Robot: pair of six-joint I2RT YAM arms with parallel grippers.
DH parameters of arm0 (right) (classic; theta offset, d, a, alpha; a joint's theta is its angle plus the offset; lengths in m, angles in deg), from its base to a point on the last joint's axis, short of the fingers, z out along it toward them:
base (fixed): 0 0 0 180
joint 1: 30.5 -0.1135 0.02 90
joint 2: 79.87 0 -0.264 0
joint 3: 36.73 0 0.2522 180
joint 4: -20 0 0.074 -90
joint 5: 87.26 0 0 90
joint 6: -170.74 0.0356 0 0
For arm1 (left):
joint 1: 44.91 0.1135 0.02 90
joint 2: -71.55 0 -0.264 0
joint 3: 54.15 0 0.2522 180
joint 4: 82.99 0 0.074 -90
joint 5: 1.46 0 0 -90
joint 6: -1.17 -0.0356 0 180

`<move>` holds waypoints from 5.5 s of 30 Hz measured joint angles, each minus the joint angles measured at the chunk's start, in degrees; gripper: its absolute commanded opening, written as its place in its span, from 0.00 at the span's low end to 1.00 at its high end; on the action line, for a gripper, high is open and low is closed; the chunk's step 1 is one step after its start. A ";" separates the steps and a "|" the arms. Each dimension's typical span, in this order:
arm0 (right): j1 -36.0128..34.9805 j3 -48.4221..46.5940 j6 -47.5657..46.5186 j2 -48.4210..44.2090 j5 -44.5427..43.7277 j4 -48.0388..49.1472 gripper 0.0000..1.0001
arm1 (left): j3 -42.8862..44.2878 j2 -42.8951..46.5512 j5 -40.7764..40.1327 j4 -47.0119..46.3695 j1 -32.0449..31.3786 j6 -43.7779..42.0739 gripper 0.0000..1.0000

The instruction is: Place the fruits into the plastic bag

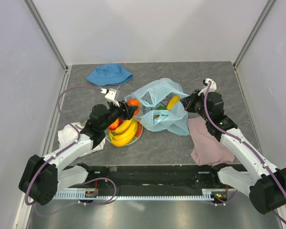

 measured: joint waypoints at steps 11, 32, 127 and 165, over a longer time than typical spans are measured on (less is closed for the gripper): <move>0.00 0.07 0.07 0.00 0.04 0.04 0.00 | 4.94 -5.51 15.80 -4.72 -6.36 0.00 0.52; 0.00 0.48 0.26 -0.68 -0.02 -1.05 0.00 | 25.99 -24.13 9.22 1.01 -15.23 -6.78 0.50; 0.00 0.74 0.24 -0.44 -0.17 -2.51 0.00 | 14.71 -14.78 6.93 3.85 -12.17 -1.86 0.99; 0.00 1.70 0.20 -1.33 -1.11 -2.56 0.00 | 7.96 2.14 -35.01 42.49 -3.37 16.20 0.99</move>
